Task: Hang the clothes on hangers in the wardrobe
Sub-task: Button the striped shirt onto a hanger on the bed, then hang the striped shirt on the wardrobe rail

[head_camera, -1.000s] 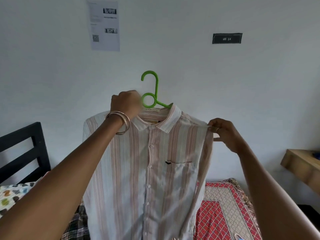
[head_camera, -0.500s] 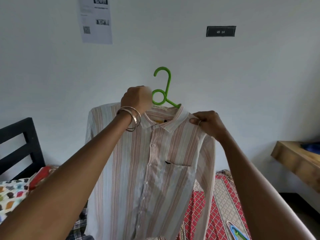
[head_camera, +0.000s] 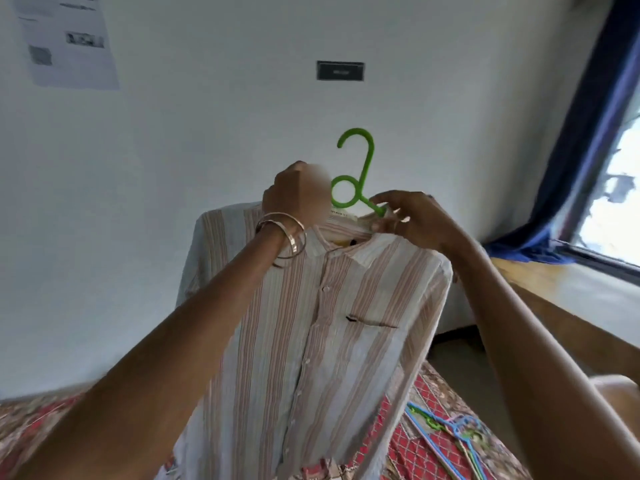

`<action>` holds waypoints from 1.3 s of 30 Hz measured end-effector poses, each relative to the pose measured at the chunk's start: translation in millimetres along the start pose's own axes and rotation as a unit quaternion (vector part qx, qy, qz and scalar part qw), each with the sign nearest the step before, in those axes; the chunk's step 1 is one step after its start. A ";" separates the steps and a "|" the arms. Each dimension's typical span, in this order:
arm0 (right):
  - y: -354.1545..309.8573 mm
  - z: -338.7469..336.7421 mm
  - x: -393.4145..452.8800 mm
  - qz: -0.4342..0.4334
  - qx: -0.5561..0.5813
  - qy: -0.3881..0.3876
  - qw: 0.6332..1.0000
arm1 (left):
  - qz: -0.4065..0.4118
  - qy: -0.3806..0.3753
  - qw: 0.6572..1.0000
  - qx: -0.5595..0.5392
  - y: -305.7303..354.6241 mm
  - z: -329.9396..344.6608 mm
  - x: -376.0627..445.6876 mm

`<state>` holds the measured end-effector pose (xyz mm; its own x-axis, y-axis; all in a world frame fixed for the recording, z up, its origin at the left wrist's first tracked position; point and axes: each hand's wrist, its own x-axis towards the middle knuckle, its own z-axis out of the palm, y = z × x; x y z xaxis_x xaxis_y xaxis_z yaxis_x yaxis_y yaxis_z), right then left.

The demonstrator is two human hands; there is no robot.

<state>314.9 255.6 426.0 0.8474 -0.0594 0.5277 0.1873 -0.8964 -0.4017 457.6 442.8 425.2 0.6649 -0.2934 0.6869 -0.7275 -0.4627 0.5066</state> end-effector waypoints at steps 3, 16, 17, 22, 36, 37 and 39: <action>-3.3 -21.2 -38.7 0.054 0.004 0.077 0.996 | 0.042 -0.008 0.999 -0.030 37.9 1.8 -7.0; -94.5 -160.5 -327.2 0.230 -0.288 0.268 0.890 | 0.255 -0.076 0.924 -0.274 264.7 -5.5 -121.4; -88.4 -165.3 -334.1 0.254 -0.286 0.254 0.888 | 0.260 -0.080 0.921 -0.279 265.8 -8.9 -124.6; -160.8 -249.8 -484.3 0.371 -0.349 0.258 0.821 | 0.310 -0.141 0.837 -0.428 396.1 -7.2 -210.2; -255.5 -462.0 -793.0 0.494 -0.544 0.350 0.581 | 0.343 -0.293 0.754 -0.478 758.8 18.4 -448.4; -257.0 -488.2 -810.9 0.510 -0.565 0.344 0.550 | 0.354 -0.291 0.758 -0.464 789.6 28.8 -458.1; -255.2 -512.8 -829.7 0.533 -0.604 0.321 0.498 | 0.361 -0.312 0.759 -0.443 803.9 39.1 -462.5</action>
<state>-690.8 308.4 474.5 -0.2613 -0.5646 0.7829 -0.9630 0.2074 -0.1719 -428.1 173.8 494.5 -0.2113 -0.6694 0.7122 -0.5842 0.6707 0.4571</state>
